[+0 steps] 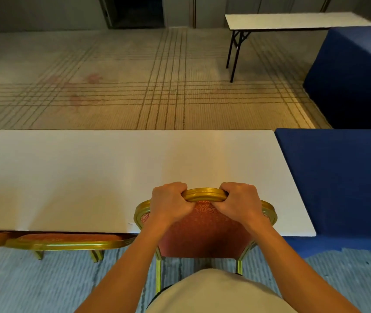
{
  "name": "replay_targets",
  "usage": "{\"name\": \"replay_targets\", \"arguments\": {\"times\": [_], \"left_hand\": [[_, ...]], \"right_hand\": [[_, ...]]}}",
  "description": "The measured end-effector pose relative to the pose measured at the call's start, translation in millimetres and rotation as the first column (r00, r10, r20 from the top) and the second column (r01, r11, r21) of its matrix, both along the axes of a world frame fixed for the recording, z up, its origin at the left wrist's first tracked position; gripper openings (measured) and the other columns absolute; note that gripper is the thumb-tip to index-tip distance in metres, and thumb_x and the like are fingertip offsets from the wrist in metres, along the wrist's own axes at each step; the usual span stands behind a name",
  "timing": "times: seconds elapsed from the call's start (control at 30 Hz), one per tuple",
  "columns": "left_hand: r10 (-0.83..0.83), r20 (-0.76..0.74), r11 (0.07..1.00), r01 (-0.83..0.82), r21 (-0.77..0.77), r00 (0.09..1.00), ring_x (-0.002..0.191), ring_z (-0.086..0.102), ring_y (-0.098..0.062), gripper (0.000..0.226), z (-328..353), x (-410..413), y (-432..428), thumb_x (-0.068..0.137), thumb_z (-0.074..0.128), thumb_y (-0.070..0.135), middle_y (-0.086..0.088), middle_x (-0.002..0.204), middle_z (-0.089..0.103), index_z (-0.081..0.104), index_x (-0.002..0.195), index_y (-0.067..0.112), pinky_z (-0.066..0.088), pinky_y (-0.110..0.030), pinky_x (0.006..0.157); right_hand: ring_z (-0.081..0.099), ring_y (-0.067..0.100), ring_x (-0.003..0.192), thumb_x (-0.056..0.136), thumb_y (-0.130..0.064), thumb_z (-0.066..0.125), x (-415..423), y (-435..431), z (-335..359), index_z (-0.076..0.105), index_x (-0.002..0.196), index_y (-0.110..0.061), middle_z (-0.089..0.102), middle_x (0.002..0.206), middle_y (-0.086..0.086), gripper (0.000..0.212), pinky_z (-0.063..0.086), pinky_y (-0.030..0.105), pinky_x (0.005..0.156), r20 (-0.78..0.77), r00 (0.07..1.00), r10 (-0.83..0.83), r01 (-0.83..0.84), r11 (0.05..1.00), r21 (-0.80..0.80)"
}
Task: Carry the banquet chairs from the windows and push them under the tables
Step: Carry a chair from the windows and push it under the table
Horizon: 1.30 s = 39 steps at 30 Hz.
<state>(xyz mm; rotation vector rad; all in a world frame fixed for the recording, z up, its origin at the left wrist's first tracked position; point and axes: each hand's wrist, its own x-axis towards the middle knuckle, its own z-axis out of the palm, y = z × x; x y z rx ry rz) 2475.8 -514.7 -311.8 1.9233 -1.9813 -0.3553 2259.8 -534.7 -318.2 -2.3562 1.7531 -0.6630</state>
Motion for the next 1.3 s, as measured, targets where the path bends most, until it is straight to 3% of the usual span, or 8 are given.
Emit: {"name": "replay_targets", "arguments": {"times": [0.13,0.23,0.53,0.63,0.9,1.07,1.17,1.3], "left_hand": [[-0.038,0.046,0.993,0.033,0.11,0.998,0.065,0.054,-0.016,0.033,-7,6,-4,0.078,0.065,0.047,0.009,0.061,0.048,0.044,0.064,0.026,0.033,-0.029,0.062],[-0.062,0.04,0.993,0.058,0.103,0.997,0.068,0.056,-0.016,0.03,-9,-1,-3,0.08,0.064,0.049,0.009,0.068,0.052,0.05,0.068,0.026,0.041,-0.031,0.063],[-0.098,0.058,0.987,0.09,0.132,0.993,0.07,0.056,-0.017,0.027,-13,0,16,0.085,0.059,0.052,0.008,0.074,0.059,0.053,0.073,0.028,0.036,-0.031,0.061],[-0.107,0.06,0.983,0.096,0.158,0.992,0.069,0.056,-0.019,0.026,-19,0,33,0.086,0.058,0.053,0.007,0.074,0.061,0.054,0.074,0.03,0.038,-0.032,0.063],[-0.146,0.092,0.973,0.126,0.194,0.985,0.078,0.066,-0.026,0.026,-35,1,94,0.085,0.06,0.053,0.002,0.082,0.071,0.066,0.087,0.027,0.043,-0.033,0.065],[-0.204,0.089,0.955,0.178,0.235,0.975,0.081,0.069,-0.022,0.029,-48,2,141,0.086,0.058,0.058,0.005,0.085,0.073,0.069,0.095,0.033,0.046,-0.033,0.066],[-0.221,0.079,0.944,0.193,0.268,0.972,0.084,0.07,-0.017,0.035,-59,2,171,0.083,0.054,0.066,0.01,0.086,0.074,0.07,0.102,0.042,0.054,-0.036,0.073],[-0.25,0.059,0.924,0.219,0.314,0.967,0.084,0.069,-0.014,0.035,-70,0,211,0.078,0.053,0.065,0.015,0.088,0.074,0.069,0.106,0.05,0.056,-0.036,0.073]], "right_hand": [[0.049,0.012,0.057,0.082,-0.059,0.068,8,5,-8,0.052,0.063,-0.033,0.064,0.063,-0.007,0.036,0.031,0.025,0.055,-0.048,0.998,-0.026,0.032,0.992,0.124],[0.052,0.013,0.062,0.082,-0.057,0.071,2,11,-7,0.057,0.067,-0.031,0.063,0.066,-0.008,0.034,0.034,0.027,0.059,-0.066,0.994,-0.089,0.099,0.982,0.164],[0.06,0.016,0.071,0.085,-0.061,0.062,8,33,-2,0.062,0.075,-0.026,0.066,0.076,-0.007,0.036,0.041,0.03,0.063,-0.108,0.99,-0.086,0.11,0.966,0.232],[0.06,0.018,0.071,0.079,-0.064,0.056,7,52,-7,0.059,0.072,-0.026,0.065,0.074,-0.006,0.039,0.038,0.03,0.062,-0.097,0.991,-0.092,0.111,0.968,0.226],[0.061,0.022,0.077,0.081,-0.053,0.072,5,114,-21,0.052,0.074,-0.03,0.059,0.075,-0.007,0.032,0.03,0.031,0.061,-0.124,0.99,-0.065,0.093,0.966,0.243],[0.064,0.019,0.09,0.079,-0.055,0.073,3,164,-27,0.068,0.095,-0.032,0.069,0.09,-0.008,0.028,0.04,0.032,0.067,-0.14,0.99,-0.031,0.064,0.968,0.242],[0.064,0.013,0.096,0.081,-0.058,0.069,2,193,-34,0.07,0.098,-0.036,0.07,0.096,-0.012,0.028,0.046,0.033,0.073,-0.173,0.985,-0.012,0.062,0.956,0.288],[0.067,0.012,0.094,0.082,-0.061,0.064,-5,232,-49,0.069,0.101,-0.04,0.072,0.096,-0.015,0.029,0.05,0.034,0.073,-0.186,0.982,0.024,0.039,0.943,0.329]]}}
